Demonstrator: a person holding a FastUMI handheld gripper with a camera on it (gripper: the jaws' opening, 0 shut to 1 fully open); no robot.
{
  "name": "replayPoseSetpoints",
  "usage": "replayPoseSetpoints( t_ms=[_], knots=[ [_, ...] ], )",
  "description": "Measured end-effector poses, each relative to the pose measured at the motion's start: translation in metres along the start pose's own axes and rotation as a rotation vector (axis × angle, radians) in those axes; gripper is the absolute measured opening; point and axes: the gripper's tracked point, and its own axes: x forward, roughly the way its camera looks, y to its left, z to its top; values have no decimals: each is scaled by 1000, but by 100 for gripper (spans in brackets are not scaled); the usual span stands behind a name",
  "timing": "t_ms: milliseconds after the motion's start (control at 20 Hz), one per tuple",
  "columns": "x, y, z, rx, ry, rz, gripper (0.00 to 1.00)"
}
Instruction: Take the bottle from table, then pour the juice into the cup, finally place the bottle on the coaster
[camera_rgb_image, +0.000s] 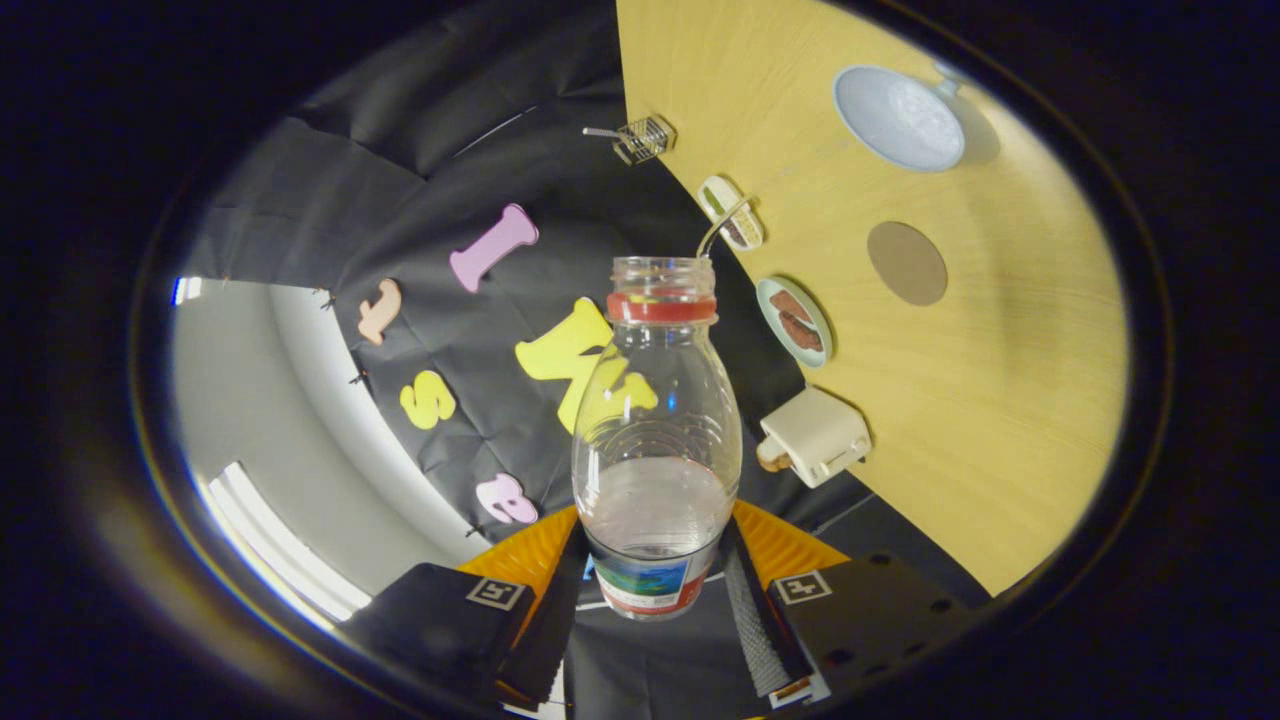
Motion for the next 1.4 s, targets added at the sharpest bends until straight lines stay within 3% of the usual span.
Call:
replayPoseSetpoints(
  t_ms=[350,950,1200,1400],
  knots=[
    [0,4,4,11,-2,10,75],
    [-2,-7,10,-87,-2,-4,75],
    [0,-35,13,-217,12,-60,75],
    [-8,-75,18,-473,31,-203,75]
  ],
)
